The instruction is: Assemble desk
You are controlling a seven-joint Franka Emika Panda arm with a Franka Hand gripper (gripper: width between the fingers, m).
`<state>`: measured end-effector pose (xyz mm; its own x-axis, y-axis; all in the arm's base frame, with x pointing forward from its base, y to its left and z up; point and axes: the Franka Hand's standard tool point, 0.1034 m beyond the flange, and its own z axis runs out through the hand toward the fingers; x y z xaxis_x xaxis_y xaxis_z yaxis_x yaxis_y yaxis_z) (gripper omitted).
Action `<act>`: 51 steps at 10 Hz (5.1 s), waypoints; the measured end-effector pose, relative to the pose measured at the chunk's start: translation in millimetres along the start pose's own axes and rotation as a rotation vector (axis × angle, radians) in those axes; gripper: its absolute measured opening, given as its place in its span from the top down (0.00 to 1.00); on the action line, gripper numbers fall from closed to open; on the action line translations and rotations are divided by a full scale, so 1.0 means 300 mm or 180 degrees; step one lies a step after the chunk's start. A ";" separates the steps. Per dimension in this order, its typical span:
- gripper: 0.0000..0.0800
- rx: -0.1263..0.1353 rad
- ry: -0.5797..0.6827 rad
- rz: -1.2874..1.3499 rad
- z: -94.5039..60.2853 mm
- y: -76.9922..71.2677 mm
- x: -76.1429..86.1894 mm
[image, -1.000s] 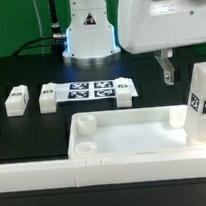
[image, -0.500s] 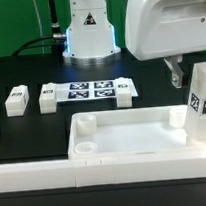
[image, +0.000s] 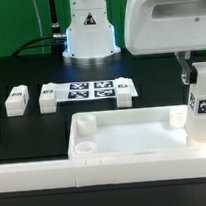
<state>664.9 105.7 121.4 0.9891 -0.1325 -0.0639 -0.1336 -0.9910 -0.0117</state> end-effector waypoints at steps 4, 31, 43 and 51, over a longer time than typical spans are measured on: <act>0.64 0.0216 0.0131 0.1678 0.002 0.036 -0.008; 0.61 0.0179 0.0332 0.0876 0.025 -0.007 -0.050; 0.40 0.0513 0.0039 0.4219 0.027 -0.020 -0.056; 0.19 0.0418 0.0234 0.1508 0.021 -0.017 -0.061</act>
Offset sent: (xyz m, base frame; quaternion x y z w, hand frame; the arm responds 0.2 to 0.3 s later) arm 0.0012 0.0085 -0.0018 0.0558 -0.0400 0.3692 0.9268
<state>647.2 113.1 116.3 0.8188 -0.5736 -0.0222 -0.5716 -0.8111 -0.1244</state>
